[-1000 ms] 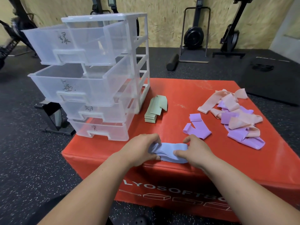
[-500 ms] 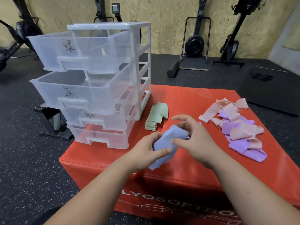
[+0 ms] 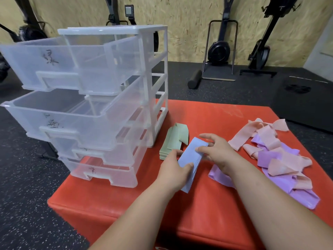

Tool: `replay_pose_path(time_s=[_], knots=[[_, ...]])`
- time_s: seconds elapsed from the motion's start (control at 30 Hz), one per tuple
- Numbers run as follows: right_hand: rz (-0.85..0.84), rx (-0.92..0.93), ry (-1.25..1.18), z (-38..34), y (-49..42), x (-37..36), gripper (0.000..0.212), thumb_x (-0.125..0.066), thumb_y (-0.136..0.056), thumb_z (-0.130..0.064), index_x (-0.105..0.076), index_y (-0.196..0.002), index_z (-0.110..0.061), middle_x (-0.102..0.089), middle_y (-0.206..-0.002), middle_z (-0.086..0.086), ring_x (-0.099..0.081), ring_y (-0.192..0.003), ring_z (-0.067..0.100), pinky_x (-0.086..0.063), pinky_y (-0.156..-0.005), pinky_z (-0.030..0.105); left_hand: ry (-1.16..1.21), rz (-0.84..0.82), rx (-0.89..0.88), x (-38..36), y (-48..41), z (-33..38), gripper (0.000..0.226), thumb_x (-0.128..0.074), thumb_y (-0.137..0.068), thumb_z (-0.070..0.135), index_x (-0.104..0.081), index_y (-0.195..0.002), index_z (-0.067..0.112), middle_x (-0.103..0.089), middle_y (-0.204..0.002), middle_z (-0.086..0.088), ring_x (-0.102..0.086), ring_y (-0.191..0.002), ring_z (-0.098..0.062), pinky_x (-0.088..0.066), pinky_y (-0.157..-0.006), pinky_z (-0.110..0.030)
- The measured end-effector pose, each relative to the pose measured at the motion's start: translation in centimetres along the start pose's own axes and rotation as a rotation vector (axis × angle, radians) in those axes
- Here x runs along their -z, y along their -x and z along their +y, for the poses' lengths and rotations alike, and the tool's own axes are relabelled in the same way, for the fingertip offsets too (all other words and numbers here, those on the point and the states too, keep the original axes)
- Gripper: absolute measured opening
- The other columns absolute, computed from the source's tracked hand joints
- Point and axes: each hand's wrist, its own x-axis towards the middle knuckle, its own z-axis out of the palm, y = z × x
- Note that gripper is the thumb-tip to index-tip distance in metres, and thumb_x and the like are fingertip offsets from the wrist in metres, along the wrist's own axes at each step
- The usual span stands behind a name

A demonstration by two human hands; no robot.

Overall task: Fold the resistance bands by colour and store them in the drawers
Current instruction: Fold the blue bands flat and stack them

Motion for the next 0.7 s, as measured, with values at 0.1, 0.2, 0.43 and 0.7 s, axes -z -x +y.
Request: replay_pose_path(time_s=[0.1, 0.2, 0.43, 0.7], knots=[[-0.005, 0.005, 0.031, 0.8, -2.4, 0.3, 0.056, -0.076, -0.085, 0.007, -0.064, -0.132, -0.02, -0.068, -0.117, 0.019, -0.074, -0.103, 0.029, -0.065, -0.08, 0.038, -0.076, 0.009, -0.032, -0.9, -1.4, 0.2, 0.046, -0.071, -0.093, 0.034, -0.056, -0.136, 0.026, -0.066, -0.125, 0.009, -0.064, -0.115, -0.016, -0.042, -0.083, -0.026], [0.037, 0.081, 0.257, 2.0, -3.6, 0.7, 0.057, -0.08, -0.081, -0.001, -0.065, -0.13, -0.025, -0.068, -0.11, 0.007, -0.071, -0.095, 0.021, -0.062, -0.088, 0.042, -0.209, -0.038, -0.074, -2.0, -2.1, 0.2, 0.045, -0.071, -0.094, 0.034, -0.058, -0.135, 0.02, -0.068, -0.128, 0.002, -0.064, -0.118, -0.022, -0.048, -0.089, -0.032], [0.02, 0.239, 0.673, 2.0, -3.8, 1.0, 0.056, -0.077, -0.082, -0.021, -0.061, -0.134, -0.033, -0.067, -0.113, -0.011, -0.065, -0.102, 0.014, -0.044, -0.083, 0.026, -0.538, 0.058, -0.121, -3.7, -1.4, 0.1, 0.065, -0.072, -0.091, 0.049, -0.044, -0.141, 0.017, -0.057, -0.127, -0.005, -0.056, -0.119, -0.029, -0.05, -0.092, -0.04], [0.03, 0.303, 0.751, 2.7, -3.5, 1.1, 0.042, -0.075, -0.089, -0.023, -0.066, -0.13, -0.023, -0.068, -0.128, 0.0, -0.061, -0.119, 0.021, -0.045, -0.102, 0.034, -0.581, 0.11, -0.171, -3.5, -0.2, -0.2, 0.042, -0.068, -0.095, 0.043, -0.049, -0.126, 0.021, -0.056, -0.122, -0.003, -0.053, -0.115, -0.027, -0.049, -0.089, -0.039]])
